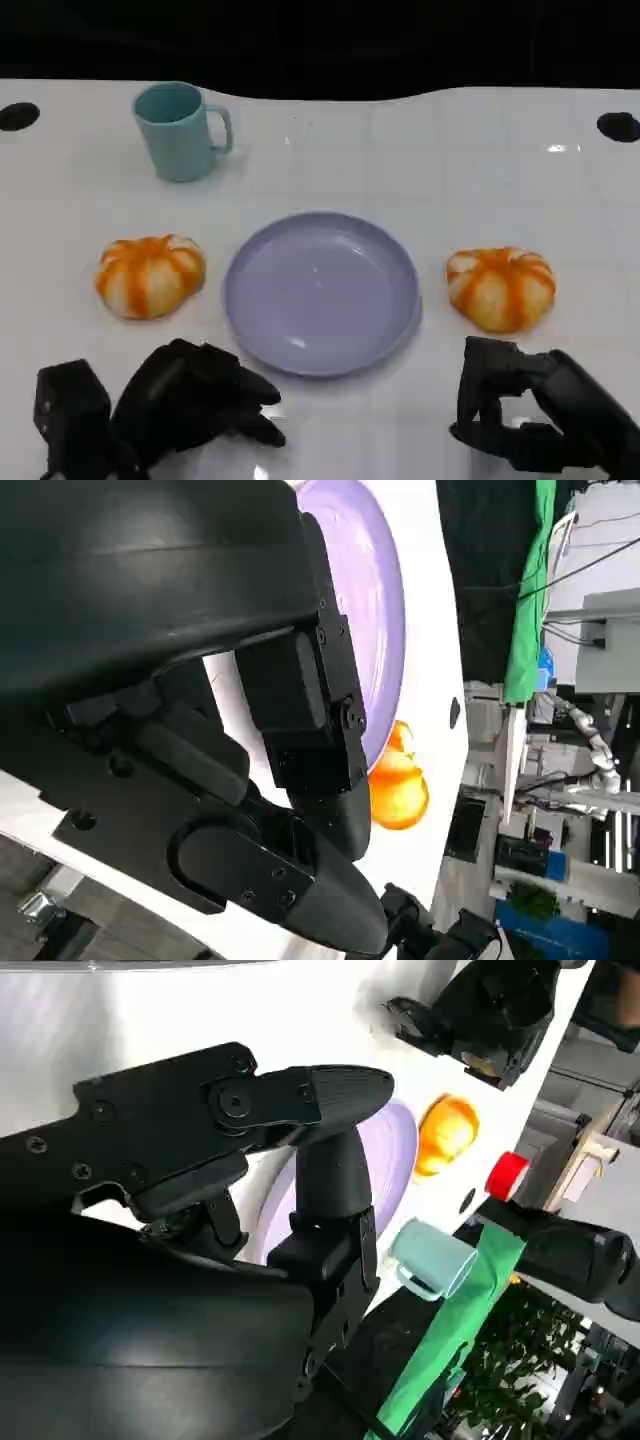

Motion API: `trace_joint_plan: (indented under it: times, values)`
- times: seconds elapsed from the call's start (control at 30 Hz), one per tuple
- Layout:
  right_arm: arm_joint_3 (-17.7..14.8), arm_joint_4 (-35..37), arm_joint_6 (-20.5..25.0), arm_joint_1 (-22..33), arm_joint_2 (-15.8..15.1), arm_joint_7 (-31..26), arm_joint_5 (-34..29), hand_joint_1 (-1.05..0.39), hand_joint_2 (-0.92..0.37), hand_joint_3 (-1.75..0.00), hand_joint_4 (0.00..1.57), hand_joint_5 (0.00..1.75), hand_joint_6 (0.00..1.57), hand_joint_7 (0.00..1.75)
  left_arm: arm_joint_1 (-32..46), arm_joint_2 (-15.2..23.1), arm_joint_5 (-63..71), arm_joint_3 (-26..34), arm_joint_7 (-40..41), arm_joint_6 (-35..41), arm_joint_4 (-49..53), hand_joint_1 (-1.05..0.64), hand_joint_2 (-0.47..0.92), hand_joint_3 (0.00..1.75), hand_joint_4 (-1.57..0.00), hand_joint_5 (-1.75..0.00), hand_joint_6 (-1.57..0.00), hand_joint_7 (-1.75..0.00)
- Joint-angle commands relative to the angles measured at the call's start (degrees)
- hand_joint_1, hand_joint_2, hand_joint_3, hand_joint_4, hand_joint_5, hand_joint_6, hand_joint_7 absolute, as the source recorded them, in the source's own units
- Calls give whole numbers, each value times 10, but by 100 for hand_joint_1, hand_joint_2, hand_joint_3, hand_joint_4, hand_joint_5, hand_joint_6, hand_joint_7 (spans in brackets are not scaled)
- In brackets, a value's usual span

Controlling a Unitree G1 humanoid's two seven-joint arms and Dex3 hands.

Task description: Grasp the bread from the table and place it into the plate.

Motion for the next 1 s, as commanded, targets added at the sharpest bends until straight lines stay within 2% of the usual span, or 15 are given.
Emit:
trace_joint_plan:
  times: [0.03,1.0]
  values:
    - [-2,1,-7,-3,-5,-2,3,-43,-92,-27,80,175,61,173,-4,11,-2,3,-6,-4,4,-105,80,0,-156,-21,-154,0]
    - [-3,3,-4,-7,-3,-6,3,-45,-92,-26,79,175,63,168,-11,12,1,3,1,-11,15,-105,81,0,-157,-22,-155,0]
